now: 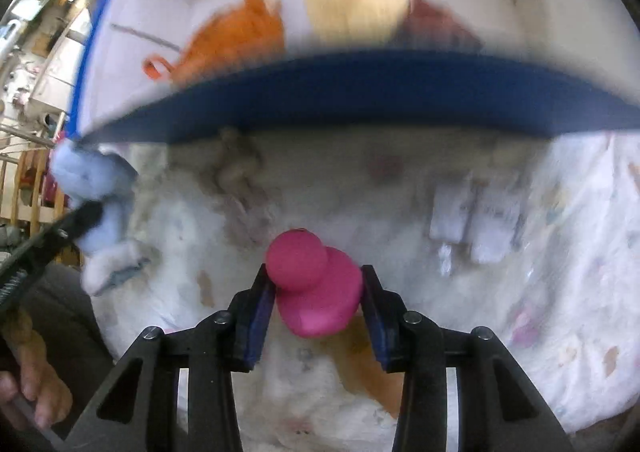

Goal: Organize soft objects
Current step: 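Grasp the light-blue plush with the left tool while the right tool grasps the pink toy, then carry both toys over the box and release them inside with both tools, then lower the left tool to the white lace scrunchie while the right tool reaches the plastic bag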

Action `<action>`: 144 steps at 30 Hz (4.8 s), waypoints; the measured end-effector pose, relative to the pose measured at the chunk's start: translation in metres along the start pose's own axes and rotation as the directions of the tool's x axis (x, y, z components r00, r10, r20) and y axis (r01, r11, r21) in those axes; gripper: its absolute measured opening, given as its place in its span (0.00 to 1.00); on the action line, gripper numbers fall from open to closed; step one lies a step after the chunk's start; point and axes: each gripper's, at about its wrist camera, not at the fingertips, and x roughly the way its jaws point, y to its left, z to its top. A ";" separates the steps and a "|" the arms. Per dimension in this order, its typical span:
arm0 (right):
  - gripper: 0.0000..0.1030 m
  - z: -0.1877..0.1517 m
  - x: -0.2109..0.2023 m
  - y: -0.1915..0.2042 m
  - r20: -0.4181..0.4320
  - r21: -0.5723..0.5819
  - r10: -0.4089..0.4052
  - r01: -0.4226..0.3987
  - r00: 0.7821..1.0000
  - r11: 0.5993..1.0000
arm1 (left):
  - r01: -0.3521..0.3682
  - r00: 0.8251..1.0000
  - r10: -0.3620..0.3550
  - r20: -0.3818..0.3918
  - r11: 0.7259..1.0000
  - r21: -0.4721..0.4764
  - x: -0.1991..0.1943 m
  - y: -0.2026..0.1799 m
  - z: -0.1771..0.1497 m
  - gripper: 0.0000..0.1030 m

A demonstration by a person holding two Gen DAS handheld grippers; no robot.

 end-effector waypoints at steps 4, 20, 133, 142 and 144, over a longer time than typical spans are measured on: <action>0.43 -0.001 -0.019 -0.001 0.079 0.009 0.035 -0.036 0.996 0.999 | -0.008 1.000 0.008 0.008 1.000 0.008 -0.001 -0.001 -0.001 0.13; 0.43 -0.010 -0.056 0.011 0.185 -0.056 0.033 -0.023 0.982 0.998 | -0.045 0.995 0.042 0.096 0.998 0.034 -0.026 -0.005 -0.010 0.13; 1.00 0.055 -0.155 -0.016 0.595 -0.027 0.100 -0.105 0.798 0.994 | -0.080 0.925 0.054 0.376 0.995 0.056 -0.082 -0.040 0.075 0.72; 1.00 0.018 -0.151 -0.018 0.558 -0.027 0.062 -0.057 0.828 0.998 | -0.063 0.929 0.037 0.367 0.996 0.059 -0.082 -0.029 0.039 0.72; 1.00 0.012 -0.149 -0.018 0.542 -0.027 0.032 -0.021 0.840 0.999 | -0.051 0.938 0.035 0.346 0.998 0.037 -0.075 -0.026 0.032 0.72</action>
